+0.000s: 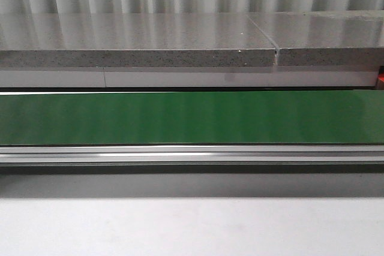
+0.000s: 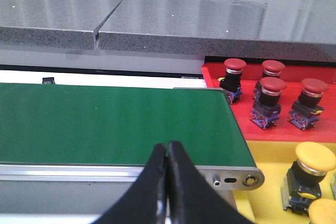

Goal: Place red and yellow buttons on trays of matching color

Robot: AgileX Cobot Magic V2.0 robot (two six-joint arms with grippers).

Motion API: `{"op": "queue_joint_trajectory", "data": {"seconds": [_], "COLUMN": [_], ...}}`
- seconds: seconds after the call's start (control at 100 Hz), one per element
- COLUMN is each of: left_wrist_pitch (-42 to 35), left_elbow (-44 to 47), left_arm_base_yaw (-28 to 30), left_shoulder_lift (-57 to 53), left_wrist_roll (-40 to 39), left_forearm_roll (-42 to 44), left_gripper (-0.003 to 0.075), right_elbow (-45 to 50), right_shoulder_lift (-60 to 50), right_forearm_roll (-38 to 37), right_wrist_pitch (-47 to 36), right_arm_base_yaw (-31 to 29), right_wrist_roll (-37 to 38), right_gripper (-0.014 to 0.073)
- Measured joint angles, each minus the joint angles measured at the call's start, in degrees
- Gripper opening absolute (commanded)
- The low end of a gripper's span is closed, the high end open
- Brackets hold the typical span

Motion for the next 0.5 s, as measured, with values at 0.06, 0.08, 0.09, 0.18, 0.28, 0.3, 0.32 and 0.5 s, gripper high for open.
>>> {"op": "queue_joint_trajectory", "data": {"seconds": [0.06, 0.08, 0.09, 0.18, 0.28, 0.3, 0.32, 0.5], "left_wrist_pitch": [-2.2, -3.0, -3.4, -7.9, -12.6, -13.4, -14.1, -16.5], "left_elbow": [0.4, 0.8, 0.9, 3.2, 7.4, 8.1, 9.0, 17.4], "left_arm_base_yaw": [0.0, 0.0, 0.0, 0.0, 0.0, 0.0, 0.0, 0.0], "left_shoulder_lift": [-0.3, -0.5, -0.7, -2.9, -7.0, -7.7, -8.7, -18.3], "left_wrist_roll": [0.0, 0.0, 0.0, 0.0, -0.4, -0.7, -1.0, -4.1], "left_forearm_roll": [1.1, 1.5, 1.5, 3.2, 4.8, 5.3, 5.7, 9.4], "left_gripper": [-0.0020, -0.0020, -0.0020, -0.0020, -0.0020, -0.0020, -0.0020, -0.0020], "right_elbow": [0.0, 0.0, 0.0, 0.0, 0.0, 0.0, 0.0, 0.0], "right_shoulder_lift": [0.0, 0.0, 0.0, 0.0, 0.0, 0.0, 0.0, 0.0], "right_forearm_roll": [0.0, 0.0, 0.0, 0.0, 0.0, 0.0, 0.0, 0.0], "right_wrist_pitch": [0.0, 0.0, 0.0, 0.0, 0.0, 0.0, 0.0, 0.0], "right_arm_base_yaw": [0.0, 0.0, 0.0, 0.0, 0.0, 0.0, 0.0, 0.0], "right_wrist_roll": [0.0, 0.0, 0.0, 0.0, 0.0, 0.0, 0.0, 0.0], "right_gripper": [-0.0068, -0.0068, -0.0068, -0.0068, -0.0068, -0.0068, -0.0068, -0.0068]}}
